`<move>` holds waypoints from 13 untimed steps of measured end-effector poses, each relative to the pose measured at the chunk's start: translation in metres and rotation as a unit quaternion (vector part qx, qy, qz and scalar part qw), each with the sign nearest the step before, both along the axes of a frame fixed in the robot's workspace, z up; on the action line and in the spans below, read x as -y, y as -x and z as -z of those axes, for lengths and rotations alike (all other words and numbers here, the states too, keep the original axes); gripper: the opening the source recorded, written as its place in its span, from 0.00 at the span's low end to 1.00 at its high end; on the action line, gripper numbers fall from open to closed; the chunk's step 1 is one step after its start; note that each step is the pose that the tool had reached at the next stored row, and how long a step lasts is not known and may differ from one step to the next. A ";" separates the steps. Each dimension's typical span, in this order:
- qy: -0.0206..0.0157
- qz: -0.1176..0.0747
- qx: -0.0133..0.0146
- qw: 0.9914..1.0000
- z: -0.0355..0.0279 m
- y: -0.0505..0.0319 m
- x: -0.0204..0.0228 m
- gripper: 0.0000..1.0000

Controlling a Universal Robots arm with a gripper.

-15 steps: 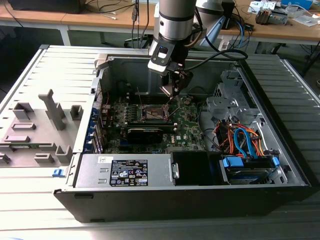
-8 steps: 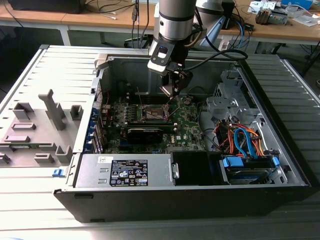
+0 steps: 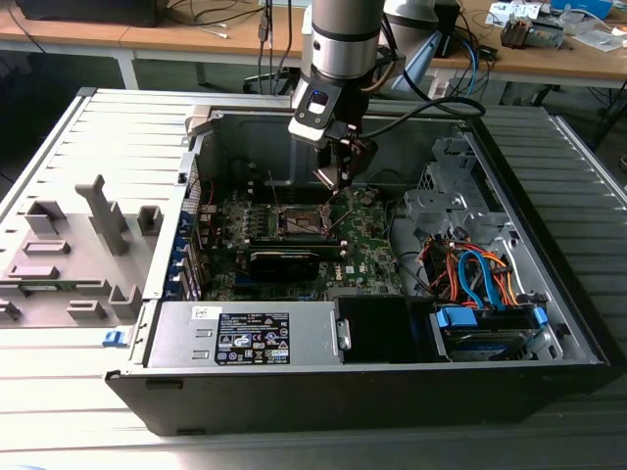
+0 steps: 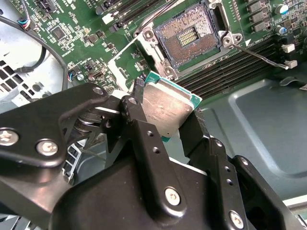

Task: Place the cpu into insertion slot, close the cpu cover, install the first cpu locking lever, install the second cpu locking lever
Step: 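Place the cpu into insertion slot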

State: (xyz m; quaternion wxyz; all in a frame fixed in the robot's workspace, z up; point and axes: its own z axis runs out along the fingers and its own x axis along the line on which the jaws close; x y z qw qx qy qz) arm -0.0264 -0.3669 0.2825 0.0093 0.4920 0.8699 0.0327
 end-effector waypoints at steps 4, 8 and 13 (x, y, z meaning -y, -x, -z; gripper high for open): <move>0.000 0.002 0.000 1.000 0.0000 0.0000 0.0000 0.55; 0.000 0.009 0.000 1.000 0.0001 0.0000 0.0000 0.55; 0.000 0.014 0.000 1.000 0.0001 0.0000 0.0000 0.55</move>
